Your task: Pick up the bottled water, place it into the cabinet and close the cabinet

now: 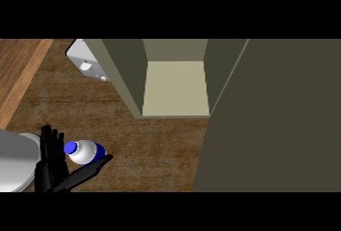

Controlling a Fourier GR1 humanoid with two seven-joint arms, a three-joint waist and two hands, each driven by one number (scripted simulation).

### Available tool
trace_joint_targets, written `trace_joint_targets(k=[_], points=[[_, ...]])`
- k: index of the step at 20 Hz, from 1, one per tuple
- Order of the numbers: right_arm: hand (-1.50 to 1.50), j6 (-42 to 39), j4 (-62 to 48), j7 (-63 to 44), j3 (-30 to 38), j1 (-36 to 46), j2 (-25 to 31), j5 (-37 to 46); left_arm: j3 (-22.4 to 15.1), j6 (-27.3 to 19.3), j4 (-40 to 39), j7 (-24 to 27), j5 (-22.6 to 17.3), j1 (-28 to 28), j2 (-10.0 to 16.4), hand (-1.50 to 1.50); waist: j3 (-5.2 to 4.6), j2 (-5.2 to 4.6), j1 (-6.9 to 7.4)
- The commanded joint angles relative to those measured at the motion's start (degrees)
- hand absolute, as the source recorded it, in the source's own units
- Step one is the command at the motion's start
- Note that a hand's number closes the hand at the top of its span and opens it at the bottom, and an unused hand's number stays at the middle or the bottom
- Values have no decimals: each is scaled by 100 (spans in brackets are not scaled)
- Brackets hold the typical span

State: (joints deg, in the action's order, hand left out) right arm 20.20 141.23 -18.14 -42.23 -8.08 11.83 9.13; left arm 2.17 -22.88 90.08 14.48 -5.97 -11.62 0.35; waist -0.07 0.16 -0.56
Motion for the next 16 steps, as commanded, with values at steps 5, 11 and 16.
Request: trace_joint_targets(k=[5, 11, 16], points=[[-150, -75, 1058, -587, 382, -107, 416, 285, -67, -218, -1082, 629, -390, 483, -35, -150, 3, -5, 6], [-150, 110, 534, -2, -227, -232, 286, 559, 341, 65, -2544, 1844, -757, 829, -35, -150, 1, -7, 5], [-150, 157, 791, -431, -115, 54, 388, 704, 460, 181, -2776, 1949, -858, 886, -32, -150, 0, -4, 18]])
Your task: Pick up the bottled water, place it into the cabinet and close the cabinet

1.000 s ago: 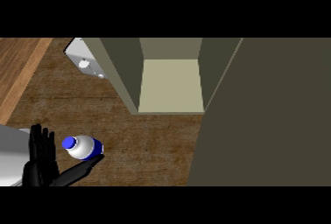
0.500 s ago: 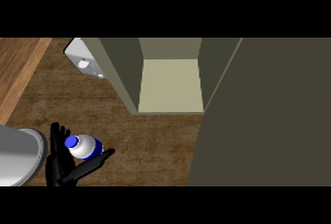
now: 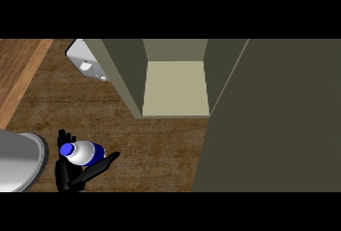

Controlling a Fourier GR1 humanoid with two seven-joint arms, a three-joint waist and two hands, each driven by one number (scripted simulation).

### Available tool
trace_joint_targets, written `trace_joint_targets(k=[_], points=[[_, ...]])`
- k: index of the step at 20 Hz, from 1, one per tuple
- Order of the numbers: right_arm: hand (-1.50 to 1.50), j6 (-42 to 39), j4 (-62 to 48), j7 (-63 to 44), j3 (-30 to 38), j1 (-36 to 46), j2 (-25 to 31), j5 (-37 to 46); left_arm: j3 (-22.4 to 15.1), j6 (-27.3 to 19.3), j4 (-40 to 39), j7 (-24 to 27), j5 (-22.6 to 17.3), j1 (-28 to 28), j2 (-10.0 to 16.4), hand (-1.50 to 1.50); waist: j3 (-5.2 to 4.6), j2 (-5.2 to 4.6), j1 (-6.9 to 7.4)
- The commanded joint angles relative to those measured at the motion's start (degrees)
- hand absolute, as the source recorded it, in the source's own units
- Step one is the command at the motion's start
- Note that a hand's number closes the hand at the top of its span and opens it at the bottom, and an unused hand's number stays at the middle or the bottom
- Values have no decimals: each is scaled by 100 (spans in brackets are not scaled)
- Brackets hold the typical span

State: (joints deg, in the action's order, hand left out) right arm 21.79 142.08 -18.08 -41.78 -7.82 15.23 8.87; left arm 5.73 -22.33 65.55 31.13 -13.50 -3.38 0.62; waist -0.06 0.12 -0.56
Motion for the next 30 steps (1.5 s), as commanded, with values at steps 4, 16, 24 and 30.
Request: trace_joint_targets(k=[4, 16, 24, 30], points=[[-150, 4, 72, 262, -231, -214, -65, 462, 104, -34, -502, 339, -176, 234, -60, -150, 5, -4, 33], [-150, 210, 225, -19, -344, 78, 53, 607, 151, 661, -1963, 1698, -953, 810, -58, -150, -1, -4, -9], [-150, 211, 694, -677, -92, 215, 229, 578, 516, 1340, -2299, 2036, -1078, 941, -10, 150, -2, -7, -1], [-150, 466, 547, -278, -682, -145, 190, 1029, 306, 1534, -1380, 1615, -1287, 556, -13, 150, 3, 23, 16]])
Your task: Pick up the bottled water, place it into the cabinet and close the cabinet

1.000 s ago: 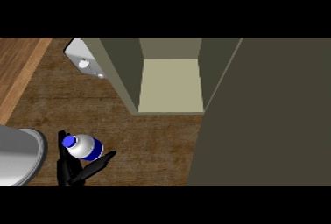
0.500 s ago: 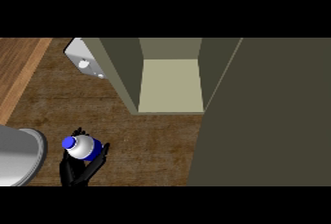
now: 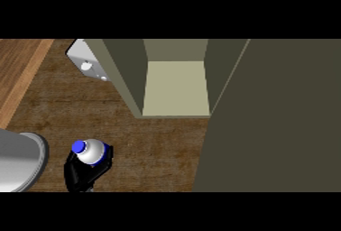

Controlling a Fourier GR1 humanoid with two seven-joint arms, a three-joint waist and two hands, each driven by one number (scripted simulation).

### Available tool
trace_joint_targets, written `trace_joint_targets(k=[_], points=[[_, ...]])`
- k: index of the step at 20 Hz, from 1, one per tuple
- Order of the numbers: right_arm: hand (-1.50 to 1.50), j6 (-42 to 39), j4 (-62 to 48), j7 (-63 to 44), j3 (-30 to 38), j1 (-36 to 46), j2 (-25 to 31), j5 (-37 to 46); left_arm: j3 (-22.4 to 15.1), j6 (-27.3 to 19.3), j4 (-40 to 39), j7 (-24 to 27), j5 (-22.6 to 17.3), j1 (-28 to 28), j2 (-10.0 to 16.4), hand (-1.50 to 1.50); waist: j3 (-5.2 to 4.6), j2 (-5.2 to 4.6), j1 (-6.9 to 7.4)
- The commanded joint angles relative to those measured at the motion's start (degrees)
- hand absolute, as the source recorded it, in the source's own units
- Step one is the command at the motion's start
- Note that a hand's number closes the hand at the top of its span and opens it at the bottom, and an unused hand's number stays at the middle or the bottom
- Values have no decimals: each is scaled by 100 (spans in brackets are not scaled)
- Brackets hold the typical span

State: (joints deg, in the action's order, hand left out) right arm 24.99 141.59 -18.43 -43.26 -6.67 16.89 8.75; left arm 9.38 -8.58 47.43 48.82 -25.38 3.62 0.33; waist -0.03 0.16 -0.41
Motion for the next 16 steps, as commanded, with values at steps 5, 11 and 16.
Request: trace_joint_targets(k=[5, 11, 16], points=[[-150, -42, 583, -296, 74, 67, 181, 471, -590, 75, 154, 262, -464, 71, -31, 150, -2, -3, 8], [-150, -10, 396, -19, 107, 76, 272, 203, -1193, 1234, 627, -486, 272, -166, 286, 150, 5, 7, 17], [-150, 92, 839, 60, -246, -367, 503, 535, -1400, 1191, 1217, -774, 341, -430, 337, 150, 6, 21, -3]])
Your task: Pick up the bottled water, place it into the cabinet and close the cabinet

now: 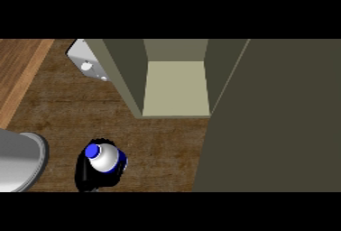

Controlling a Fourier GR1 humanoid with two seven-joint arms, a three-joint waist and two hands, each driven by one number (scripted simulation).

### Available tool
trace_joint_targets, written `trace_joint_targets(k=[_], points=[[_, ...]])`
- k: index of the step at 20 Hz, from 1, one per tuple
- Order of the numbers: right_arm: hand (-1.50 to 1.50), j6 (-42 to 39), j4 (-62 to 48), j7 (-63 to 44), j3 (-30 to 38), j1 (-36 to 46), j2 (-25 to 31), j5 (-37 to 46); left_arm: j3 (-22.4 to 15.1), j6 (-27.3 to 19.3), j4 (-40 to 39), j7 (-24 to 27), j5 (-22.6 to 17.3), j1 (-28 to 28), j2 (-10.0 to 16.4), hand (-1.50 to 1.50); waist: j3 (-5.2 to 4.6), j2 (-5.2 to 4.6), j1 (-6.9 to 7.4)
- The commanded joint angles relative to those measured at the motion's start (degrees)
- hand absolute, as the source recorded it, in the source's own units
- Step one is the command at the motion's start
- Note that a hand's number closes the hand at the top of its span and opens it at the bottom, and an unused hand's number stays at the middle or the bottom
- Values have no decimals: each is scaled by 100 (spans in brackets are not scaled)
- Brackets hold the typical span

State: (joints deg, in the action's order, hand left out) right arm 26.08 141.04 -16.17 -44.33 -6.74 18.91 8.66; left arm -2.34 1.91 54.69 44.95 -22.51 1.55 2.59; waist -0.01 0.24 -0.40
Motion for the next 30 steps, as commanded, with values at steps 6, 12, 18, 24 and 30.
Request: trace_joint_targets(k=[6, 12, 18, 24, 30], points=[[-150, -19, 445, -598, 139, 259, -36, 389, -704, -191, 1655, -1252, -25, -488, -251, 150, 1, -6, 45], [-150, 109, 548, 113, -488, -491, 248, 670, -1257, -1026, 3008, -1907, 102, -773, -254, 150, 6, 20, -4], [-150, 101, 619, -492, -78, 121, 97, 455, -1524, -1716, 3411, -2321, 420, -227, -258, 150, 0, -5, 16], [-150, 218, 610, -447, -66, 127, 49, 511, -1940, -2401, 3934, -3106, 485, 166, -259, 150, 0, 0, 7], [-150, 127, 523, -113, -233, -103, 223, 514, -1782, -2611, 3192, -3126, 614, 1046, -259, 150, 1, -13, -14]])
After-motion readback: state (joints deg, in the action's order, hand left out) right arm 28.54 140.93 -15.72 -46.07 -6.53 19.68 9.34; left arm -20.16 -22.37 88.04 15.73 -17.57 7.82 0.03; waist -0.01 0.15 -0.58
